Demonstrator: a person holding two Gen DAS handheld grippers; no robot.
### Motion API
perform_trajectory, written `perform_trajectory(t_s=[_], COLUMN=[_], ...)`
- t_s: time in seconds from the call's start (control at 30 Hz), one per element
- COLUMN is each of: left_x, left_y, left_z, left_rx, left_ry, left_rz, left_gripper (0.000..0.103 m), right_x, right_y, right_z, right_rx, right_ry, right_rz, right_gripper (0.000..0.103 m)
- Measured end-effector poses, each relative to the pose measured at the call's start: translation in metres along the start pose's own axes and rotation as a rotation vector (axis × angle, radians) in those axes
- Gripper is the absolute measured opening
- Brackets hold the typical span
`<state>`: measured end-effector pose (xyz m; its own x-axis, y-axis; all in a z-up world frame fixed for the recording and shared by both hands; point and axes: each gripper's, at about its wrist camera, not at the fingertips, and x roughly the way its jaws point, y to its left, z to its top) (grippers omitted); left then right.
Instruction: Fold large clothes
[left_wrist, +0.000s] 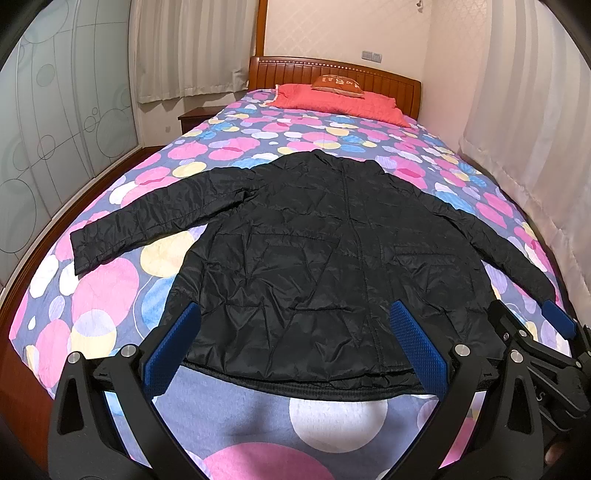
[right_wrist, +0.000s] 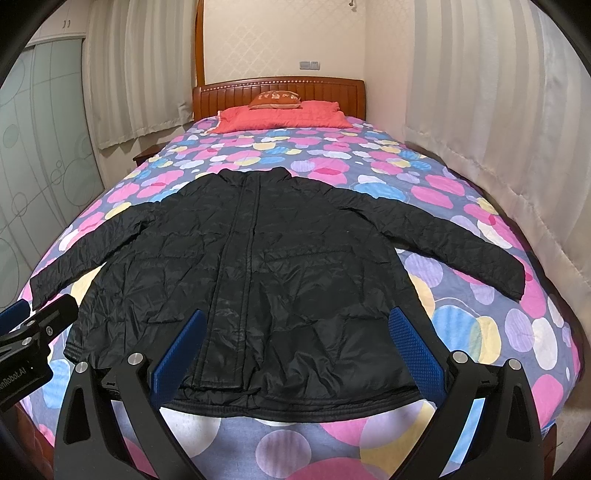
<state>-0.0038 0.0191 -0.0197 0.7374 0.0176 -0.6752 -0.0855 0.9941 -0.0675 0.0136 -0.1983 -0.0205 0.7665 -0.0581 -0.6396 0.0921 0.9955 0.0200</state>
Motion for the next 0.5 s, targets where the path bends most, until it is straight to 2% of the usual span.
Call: perform_trajectory(t_s=[0.33,0.43,0.5], left_x=[0.0,0.008,0.02], left_y=[0.0,0.007,0.014], left_z=[0.0,0.0,0.002], left_rx=[-0.01,-0.039,-0.057], left_ry=[0.005,0.031,0.084], left_rz=[-0.008,-0.057,-0.123], left_gripper=[0.101,0.101,0.101], right_x=[0.0,0.003,0.014], right_y=[0.001,0.001,0.001], right_z=[0.001,-0.004,-0.013], right_rx=[0.001,0.007,0.018], right_ry=[0.001,0.003,0.009], right_rz=[0.0,-0.002,-0.002], right_gripper=[0.098,0.098,0.098])
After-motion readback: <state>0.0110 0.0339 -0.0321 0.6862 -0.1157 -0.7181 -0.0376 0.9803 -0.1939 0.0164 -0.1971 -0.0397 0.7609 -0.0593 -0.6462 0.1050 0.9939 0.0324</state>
